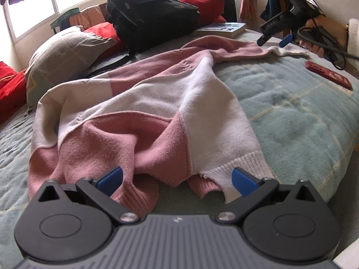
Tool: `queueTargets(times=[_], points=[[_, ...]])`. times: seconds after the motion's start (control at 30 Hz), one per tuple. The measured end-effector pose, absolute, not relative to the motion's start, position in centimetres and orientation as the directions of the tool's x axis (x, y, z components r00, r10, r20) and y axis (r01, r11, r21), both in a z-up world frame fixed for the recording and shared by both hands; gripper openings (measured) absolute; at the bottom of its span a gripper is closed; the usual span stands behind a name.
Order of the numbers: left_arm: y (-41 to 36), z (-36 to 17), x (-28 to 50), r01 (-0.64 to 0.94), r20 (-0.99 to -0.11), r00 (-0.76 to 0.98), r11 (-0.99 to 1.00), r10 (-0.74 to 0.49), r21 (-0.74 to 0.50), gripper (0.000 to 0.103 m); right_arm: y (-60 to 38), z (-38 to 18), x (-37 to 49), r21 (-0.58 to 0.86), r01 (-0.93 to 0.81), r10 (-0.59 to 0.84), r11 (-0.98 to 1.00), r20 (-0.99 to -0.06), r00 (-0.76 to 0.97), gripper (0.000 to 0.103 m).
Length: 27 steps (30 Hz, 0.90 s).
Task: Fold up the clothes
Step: 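Move the open right gripper back over the sweater's ribbed hem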
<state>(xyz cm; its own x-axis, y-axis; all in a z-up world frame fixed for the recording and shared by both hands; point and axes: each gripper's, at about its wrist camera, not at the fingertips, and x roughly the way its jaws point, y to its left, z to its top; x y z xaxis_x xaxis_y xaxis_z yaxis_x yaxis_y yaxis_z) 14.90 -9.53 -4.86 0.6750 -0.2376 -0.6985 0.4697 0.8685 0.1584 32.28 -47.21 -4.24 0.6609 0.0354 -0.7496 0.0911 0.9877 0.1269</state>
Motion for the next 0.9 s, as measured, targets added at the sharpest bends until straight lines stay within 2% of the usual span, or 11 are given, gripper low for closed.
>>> queueTargets(times=[0.2, 0.27, 0.57, 0.73, 0.9], points=[[-8.5, -4.2, 14.1, 0.452, -0.682, 0.693, 0.878, -0.232, 0.160, 0.102, -40.5, -2.8, 29.0, 0.152, -0.063, 0.158, 0.986, -0.766, 0.623, 0.090], [-7.9, -4.1, 13.8, 0.440, -0.678, 0.700, 0.883, -0.225, 0.161, 0.102, -38.2, -2.2, 27.8, 0.161, -0.120, 0.201, 0.980, -0.767, 0.610, 0.093], [-3.9, -3.6, 13.2, 0.354, -0.663, 0.732, 0.919, -0.158, 0.172, 0.102, -27.7, 0.0, 22.7, 0.232, -0.372, 0.416, 0.899, -0.717, 0.559, 0.100], [-2.4, -3.6, 12.9, 0.325, -0.663, 0.737, 0.929, -0.133, 0.175, 0.102, -24.1, -2.0, 21.2, 0.257, -0.421, 0.458, 0.870, -0.738, 0.496, 0.100], [-1.2, -3.6, 12.6, 0.306, -0.666, 0.736, 0.936, -0.118, 0.173, 0.102, -24.0, -5.8, 20.2, 0.316, -0.364, 0.460, 0.876, -0.771, 0.439, 0.102]])
